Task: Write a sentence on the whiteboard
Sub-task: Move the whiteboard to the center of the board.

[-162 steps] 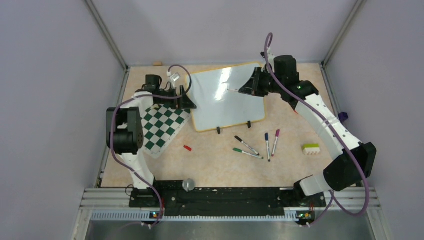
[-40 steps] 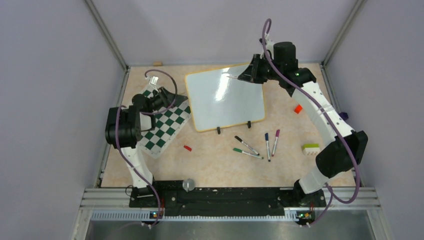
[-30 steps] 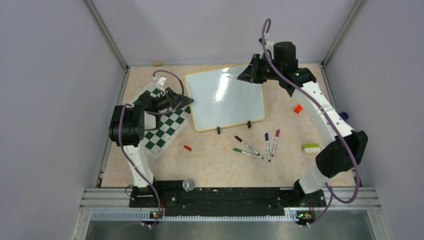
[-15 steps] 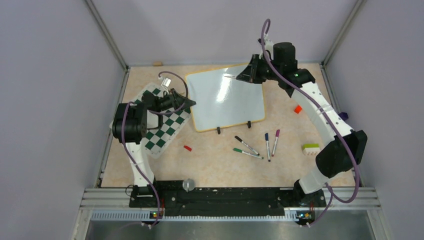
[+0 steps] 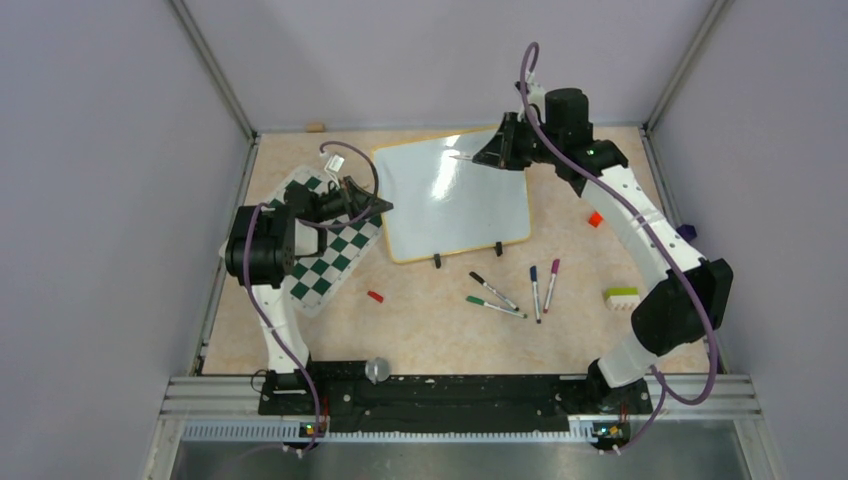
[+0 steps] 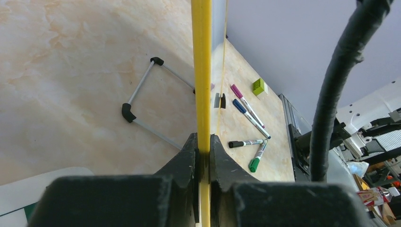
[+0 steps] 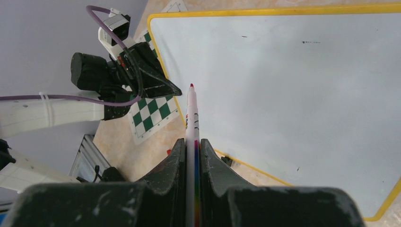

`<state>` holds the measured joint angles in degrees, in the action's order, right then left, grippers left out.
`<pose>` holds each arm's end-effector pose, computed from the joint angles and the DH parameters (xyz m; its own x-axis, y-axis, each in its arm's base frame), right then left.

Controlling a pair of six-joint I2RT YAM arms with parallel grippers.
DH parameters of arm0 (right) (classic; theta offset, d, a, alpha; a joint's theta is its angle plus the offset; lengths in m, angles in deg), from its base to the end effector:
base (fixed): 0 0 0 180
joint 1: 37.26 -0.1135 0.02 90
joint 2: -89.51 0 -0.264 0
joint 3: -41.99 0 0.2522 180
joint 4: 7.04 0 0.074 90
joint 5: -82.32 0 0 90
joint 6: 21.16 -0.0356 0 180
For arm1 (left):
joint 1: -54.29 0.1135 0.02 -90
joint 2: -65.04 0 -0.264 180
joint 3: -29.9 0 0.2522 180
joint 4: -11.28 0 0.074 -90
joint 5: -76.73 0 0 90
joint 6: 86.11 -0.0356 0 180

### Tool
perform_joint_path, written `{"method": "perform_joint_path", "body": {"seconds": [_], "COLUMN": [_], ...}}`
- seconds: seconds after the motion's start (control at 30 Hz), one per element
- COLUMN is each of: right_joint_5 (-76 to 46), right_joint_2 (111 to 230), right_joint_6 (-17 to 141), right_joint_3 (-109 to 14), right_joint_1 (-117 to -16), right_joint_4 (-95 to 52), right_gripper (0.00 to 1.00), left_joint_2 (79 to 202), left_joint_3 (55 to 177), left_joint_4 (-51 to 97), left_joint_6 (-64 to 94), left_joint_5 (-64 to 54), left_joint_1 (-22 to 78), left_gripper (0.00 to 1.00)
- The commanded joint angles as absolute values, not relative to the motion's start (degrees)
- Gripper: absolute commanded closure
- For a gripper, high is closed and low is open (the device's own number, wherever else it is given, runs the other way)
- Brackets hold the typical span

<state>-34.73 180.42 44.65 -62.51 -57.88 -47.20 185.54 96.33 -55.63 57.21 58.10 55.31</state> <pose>0.3349 0.1433 0.3894 -0.6664 0.1392 -0.7325 -0.4618 0.6942 0.5520 0.3858 -0.0269 0.1557 -0.6036 -0.2670 -0.7513 0.7266 0.2038 -0.6561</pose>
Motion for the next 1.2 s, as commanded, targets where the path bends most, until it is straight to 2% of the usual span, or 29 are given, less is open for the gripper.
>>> {"method": "perform_joint_path", "body": {"seconds": [0.0,0.87,1.17], "right_joint_5": [-34.37,-27.01,-25.82], "right_joint_2": [179.24,172.50,171.89], "right_joint_6": [44.69,47.26,47.24], "right_joint_3": [-62.48,-58.20,-59.17], "right_joint_1": [-57.39,-57.55,-58.46], "right_joint_4": [-45.61,-47.67,-48.60], "right_gripper": [1.00,1.00,1.00], "left_joint_2": [185.95,183.87,186.10], "left_joint_3": [96.70,93.05,92.08], "left_joint_4": [-59.69,-56.98,-67.65], "left_joint_6": [55.89,54.58,59.61], "left_joint_5": [60.13,61.46,56.94], "left_joint_1": [54.76,50.08,47.91], "left_gripper": [1.00,1.00,1.00]}}
